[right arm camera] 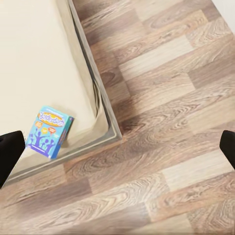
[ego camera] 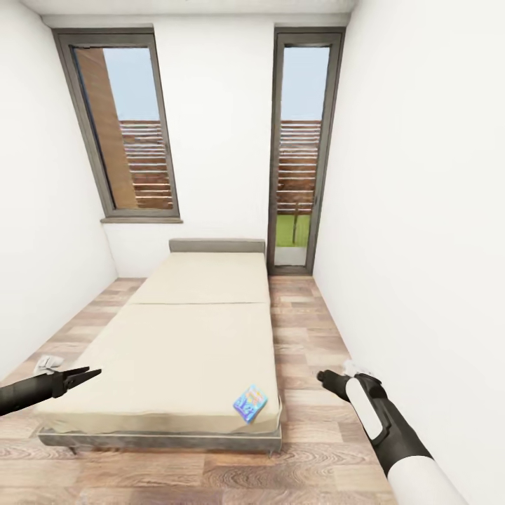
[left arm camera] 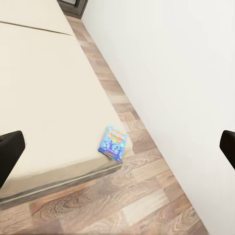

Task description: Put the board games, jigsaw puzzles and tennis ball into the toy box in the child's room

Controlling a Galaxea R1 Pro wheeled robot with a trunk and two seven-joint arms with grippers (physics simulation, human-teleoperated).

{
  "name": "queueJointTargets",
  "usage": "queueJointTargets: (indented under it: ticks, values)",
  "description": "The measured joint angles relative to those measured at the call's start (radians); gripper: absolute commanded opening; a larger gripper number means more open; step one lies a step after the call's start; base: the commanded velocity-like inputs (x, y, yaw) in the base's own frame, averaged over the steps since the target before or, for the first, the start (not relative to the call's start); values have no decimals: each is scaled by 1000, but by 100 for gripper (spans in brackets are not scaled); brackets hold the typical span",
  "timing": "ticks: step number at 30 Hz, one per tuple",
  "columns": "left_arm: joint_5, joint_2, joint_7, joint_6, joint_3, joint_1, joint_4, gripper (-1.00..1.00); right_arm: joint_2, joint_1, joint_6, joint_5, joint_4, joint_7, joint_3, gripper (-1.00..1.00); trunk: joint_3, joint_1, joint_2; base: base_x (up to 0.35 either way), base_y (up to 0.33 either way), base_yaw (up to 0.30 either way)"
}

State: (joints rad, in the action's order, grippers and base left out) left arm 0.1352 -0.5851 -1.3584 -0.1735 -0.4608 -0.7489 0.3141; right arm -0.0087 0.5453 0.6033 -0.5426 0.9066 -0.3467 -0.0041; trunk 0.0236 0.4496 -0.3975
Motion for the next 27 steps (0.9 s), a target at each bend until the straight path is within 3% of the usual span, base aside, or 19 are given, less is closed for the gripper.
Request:
queueJointTargets:
  ticks: [2, 5, 7, 11, 19, 22, 25, 27]
  values:
    - [0, 0, 0, 0, 0, 0, 0, 100, 0, 0, -3, -3, 0, 19, -12, 100, 0, 0, 0, -166, 130, 0]
    - [0, 0, -1, 0, 0, 0, 0, 100, -3, 0, -6, -47, -1, 122, -51, 100, 0, 0, 0, -157, 119, 0]
    - [-1, 0, -1, 0, 0, 0, 0, 100, -9, 0, -8, -116, -5, 254, -98, 100, 0, 0, 0, -100, 65, 0]
    - [-1, 0, -1, 1, 0, 0, 0, 100, -17, 0, -10, -203, -26, 395, -169, 100, 0, 0, 0, -34, 22, 0]
    - [0, 0, -1, 2, 0, 0, 0, 100, -11, 0, -23, -223, -50, 436, -218, 100, 0, 0, 0, -4, 3, 0]
    - [0, 0, 0, 1, 0, 0, 0, 100, -8, 0, -28, -236, -63, 442, -260, 100, 0, 0, 0, -6, 2, 0]
    - [-1, 0, -4, 1, 0, 0, 0, 100, -1, -1, -31, -253, -76, 448, -294, 100, 0, 0, 0, -73, 62, 0]
    - [-1, 0, -9, 0, 0, 0, 0, 100, 21, -2, -42, -255, -98, 446, -301, 100, 0, 0, 0, -110, 122, 0]
